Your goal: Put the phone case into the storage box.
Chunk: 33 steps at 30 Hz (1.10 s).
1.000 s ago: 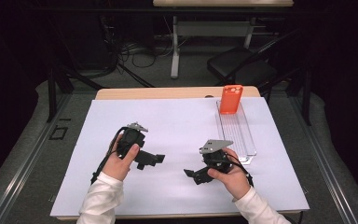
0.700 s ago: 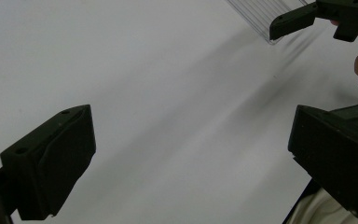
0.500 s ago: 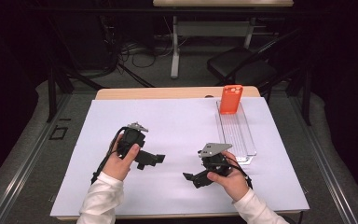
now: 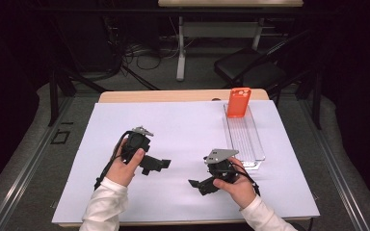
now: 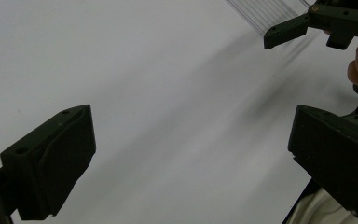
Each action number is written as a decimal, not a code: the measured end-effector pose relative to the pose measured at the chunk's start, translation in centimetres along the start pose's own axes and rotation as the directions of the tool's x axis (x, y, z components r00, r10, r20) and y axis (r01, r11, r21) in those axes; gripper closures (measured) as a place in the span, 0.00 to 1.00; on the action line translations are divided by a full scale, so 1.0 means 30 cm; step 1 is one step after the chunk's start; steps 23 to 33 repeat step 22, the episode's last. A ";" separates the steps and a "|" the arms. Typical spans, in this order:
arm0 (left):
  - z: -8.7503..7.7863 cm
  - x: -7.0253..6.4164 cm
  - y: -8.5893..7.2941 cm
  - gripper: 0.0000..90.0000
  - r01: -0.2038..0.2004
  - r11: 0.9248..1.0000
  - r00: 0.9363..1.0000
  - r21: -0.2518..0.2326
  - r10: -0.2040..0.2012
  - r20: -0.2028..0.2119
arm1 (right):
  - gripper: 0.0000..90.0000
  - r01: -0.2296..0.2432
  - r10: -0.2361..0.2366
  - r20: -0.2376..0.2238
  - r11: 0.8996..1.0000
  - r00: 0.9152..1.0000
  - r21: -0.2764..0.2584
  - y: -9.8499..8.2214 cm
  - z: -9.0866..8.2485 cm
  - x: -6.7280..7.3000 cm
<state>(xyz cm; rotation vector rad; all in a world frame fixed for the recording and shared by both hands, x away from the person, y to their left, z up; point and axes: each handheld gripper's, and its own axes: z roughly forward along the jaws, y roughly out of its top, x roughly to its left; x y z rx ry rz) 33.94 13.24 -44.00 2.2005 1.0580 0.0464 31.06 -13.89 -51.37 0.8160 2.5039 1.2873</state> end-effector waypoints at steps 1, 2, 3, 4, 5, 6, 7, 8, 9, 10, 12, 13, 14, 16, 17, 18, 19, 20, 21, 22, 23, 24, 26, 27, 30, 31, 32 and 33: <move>0.000 0.000 0.000 0.01 0.001 1.000 1.000 -0.002 -0.001 -0.001 | 0.04 0.001 -0.001 0.002 1.000 1.000 0.002 -0.001 0.000 0.000; -0.001 0.000 0.000 0.01 0.000 1.000 1.000 -0.002 0.000 -0.001 | 0.04 0.002 -0.002 0.001 1.000 1.000 -0.001 -0.001 0.001 -0.002; -0.001 0.001 0.000 0.01 -0.001 1.000 1.000 -0.002 0.001 -0.003 | 0.04 -0.004 0.004 0.000 1.000 1.000 -0.001 -0.002 0.002 -0.002; -0.001 0.001 0.000 0.01 -0.001 1.000 1.000 -0.002 0.001 -0.003 | 0.04 -0.006 0.006 0.001 1.000 1.000 0.001 -0.002 0.002 -0.003; -0.001 0.001 0.000 0.01 -0.001 1.000 1.000 -0.002 0.001 -0.003 | 0.04 -0.006 0.006 0.001 1.000 1.000 0.001 -0.002 0.002 -0.004; -0.001 0.001 0.001 0.01 -0.001 1.000 1.000 -0.003 0.001 -0.003 | 0.04 -0.007 0.007 0.002 1.000 1.000 0.001 -0.003 0.001 -0.005; -0.001 0.001 0.001 0.01 -0.001 1.000 1.000 -0.003 0.001 -0.002 | 0.04 -0.008 0.008 0.003 1.000 1.000 0.000 -0.004 0.001 -0.006; 0.000 0.001 0.001 0.01 -0.001 1.000 1.000 -0.003 0.001 -0.001 | 0.04 -0.009 0.009 0.004 1.000 1.000 0.000 -0.004 0.000 -0.007; 0.000 0.001 0.001 0.01 -0.001 1.000 1.000 -0.002 0.001 -0.001 | 0.04 -0.010 0.010 0.004 1.000 1.000 0.000 -0.004 0.000 -0.007; 0.000 0.001 0.000 0.01 -0.001 1.000 1.000 -0.002 0.001 -0.002 | 0.04 -0.010 0.010 0.007 1.000 1.000 0.002 -0.004 -0.001 -0.008; 0.000 0.001 0.000 0.01 -0.001 1.000 1.000 -0.003 0.001 -0.002 | 0.04 -0.012 0.012 0.006 1.000 1.000 -0.003 -0.004 0.000 -0.009; -0.001 0.002 0.000 0.01 0.001 1.000 1.000 -0.004 -0.001 -0.003 | 0.04 -0.012 0.012 0.007 1.000 1.000 -0.003 -0.005 0.000 -0.009; -0.002 0.003 0.001 0.01 0.000 1.000 1.000 -0.004 0.000 -0.002 | 0.04 -0.014 0.014 0.007 1.000 1.000 -0.002 -0.005 0.000 -0.010; -0.002 0.003 0.000 0.01 0.003 1.000 1.000 -0.007 -0.003 -0.003 | 0.04 -0.014 0.014 0.008 1.000 1.000 0.000 -0.006 0.001 -0.010; -0.002 0.003 0.001 0.01 0.003 1.000 1.000 -0.007 -0.003 -0.002 | 0.04 -0.013 0.013 0.008 1.000 1.000 -0.003 -0.007 0.002 -0.011; -0.003 0.004 0.001 0.01 0.001 1.000 1.000 -0.007 -0.001 -0.002 | 0.04 -0.013 0.013 0.009 1.000 1.000 -0.003 -0.007 0.002 -0.013; -0.003 0.004 0.001 0.01 0.002 1.000 1.000 -0.008 -0.002 -0.002 | 0.04 -0.013 0.013 0.009 1.000 1.000 -0.001 -0.007 0.001 -0.014; -0.004 0.004 0.001 0.01 0.003 1.000 1.000 -0.009 -0.003 -0.002 | 0.04 -0.015 0.015 0.010 1.000 1.000 0.001 -0.007 0.000 -0.015; -0.004 0.005 0.002 0.01 0.003 1.000 1.000 -0.011 -0.003 0.001 | 0.04 -0.017 0.017 0.007 1.000 1.000 -0.002 -0.008 0.000 -0.016; -0.005 0.006 0.002 0.01 0.004 1.000 1.000 -0.009 -0.004 -0.002 | 0.04 -0.018 0.018 0.010 1.000 1.000 -0.001 -0.008 0.000 -0.017; -0.005 0.006 0.002 0.01 0.004 1.000 1.000 -0.009 -0.004 -0.002 | 0.04 -0.018 0.018 0.010 1.000 1.000 -0.001 -0.008 0.000 -0.017; -0.005 0.006 0.002 0.01 0.004 1.000 1.000 -0.009 -0.004 -0.002 | 0.04 -0.018 0.018 0.010 1.000 1.000 -0.001 -0.008 0.000 -0.017; -0.005 0.006 0.002 0.01 0.004 1.000 1.000 -0.009 -0.004 -0.002 | 0.04 -0.018 0.018 0.010 1.000 1.000 -0.001 -0.008 0.000 -0.017; -0.005 0.006 0.002 0.01 0.004 1.000 1.000 -0.009 -0.004 -0.002 | 0.04 -0.018 0.018 0.010 1.000 1.000 -0.001 -0.008 0.000 -0.017; -0.005 0.006 0.002 0.01 0.004 1.000 1.000 -0.009 -0.004 -0.002 | 0.04 -0.018 0.018 0.010 1.000 1.000 -0.001 -0.008 0.000 -0.017; -0.005 0.006 0.002 0.01 0.004 1.000 1.000 -0.009 -0.004 -0.002 | 0.04 -0.018 0.018 0.010 1.000 1.000 -0.001 -0.008 0.000 -0.017; -0.005 0.006 0.002 0.01 0.004 1.000 1.000 -0.009 -0.004 -0.002 | 0.04 -0.018 0.018 0.010 1.000 1.000 -0.001 -0.008 0.000 -0.017; -0.005 0.006 0.002 0.01 0.004 1.000 1.000 -0.009 -0.004 -0.002 | 0.04 -0.018 0.018 0.010 1.000 1.000 -0.001 -0.008 0.000 -0.017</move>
